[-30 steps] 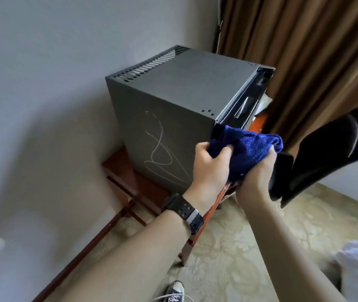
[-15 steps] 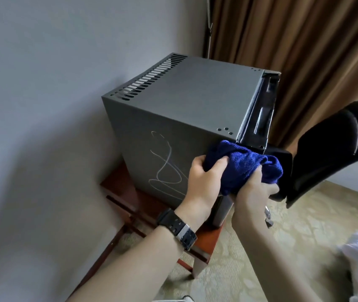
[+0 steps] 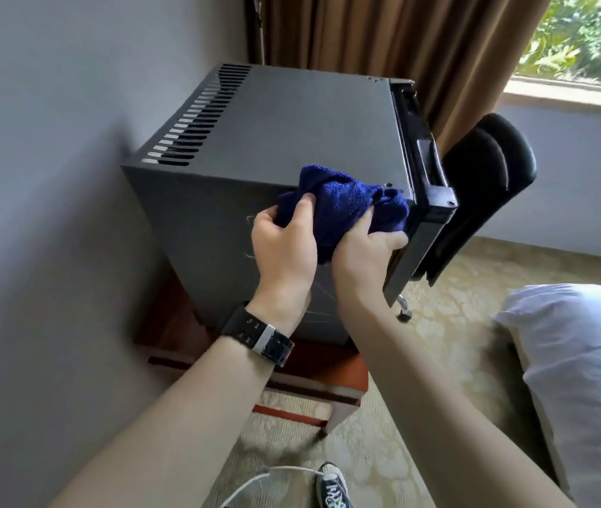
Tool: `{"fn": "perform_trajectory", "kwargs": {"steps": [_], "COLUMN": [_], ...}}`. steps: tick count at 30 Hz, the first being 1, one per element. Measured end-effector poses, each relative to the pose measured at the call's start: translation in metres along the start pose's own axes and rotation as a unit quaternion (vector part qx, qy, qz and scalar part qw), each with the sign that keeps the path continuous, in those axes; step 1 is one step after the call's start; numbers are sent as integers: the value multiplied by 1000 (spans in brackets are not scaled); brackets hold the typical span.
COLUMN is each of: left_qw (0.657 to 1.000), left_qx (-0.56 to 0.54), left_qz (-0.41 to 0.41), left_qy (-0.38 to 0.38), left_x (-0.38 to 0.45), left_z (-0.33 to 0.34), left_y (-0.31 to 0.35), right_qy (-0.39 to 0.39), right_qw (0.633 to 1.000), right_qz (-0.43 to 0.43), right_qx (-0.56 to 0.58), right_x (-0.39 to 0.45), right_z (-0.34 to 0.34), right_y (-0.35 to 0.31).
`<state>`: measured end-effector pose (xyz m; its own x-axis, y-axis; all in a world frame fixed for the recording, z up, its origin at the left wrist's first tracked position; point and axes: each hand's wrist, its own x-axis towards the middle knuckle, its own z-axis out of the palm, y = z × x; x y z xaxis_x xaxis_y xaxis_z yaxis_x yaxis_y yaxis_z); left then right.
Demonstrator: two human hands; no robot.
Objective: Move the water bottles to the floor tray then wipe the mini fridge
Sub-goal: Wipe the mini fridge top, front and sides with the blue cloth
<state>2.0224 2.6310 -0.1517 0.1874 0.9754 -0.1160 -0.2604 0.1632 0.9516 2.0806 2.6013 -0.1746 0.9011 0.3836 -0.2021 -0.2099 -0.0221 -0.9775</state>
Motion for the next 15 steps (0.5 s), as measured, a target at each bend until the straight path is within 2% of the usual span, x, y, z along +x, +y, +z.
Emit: {"fn": "perform_trajectory", "kwargs": {"steps": [5,9,15], "left_qw": [998,996,999], "left_qx": [-38,-58,-6], "left_qz": [-42,-60,-27], "left_qy": [-26,-16,19], "left_x": [21,31,38], "left_z": [-22,-33,-47], "left_y": [-9,-29,-100], "right_qy": [31,51,103], "right_qw": [999,995,988], "right_qz": [-37,-72,-105], "right_qx": [-14,-47,-43], "right_x": [-8,-8,10], "right_z": [23,29,33], "right_y": [4,23,96]}}
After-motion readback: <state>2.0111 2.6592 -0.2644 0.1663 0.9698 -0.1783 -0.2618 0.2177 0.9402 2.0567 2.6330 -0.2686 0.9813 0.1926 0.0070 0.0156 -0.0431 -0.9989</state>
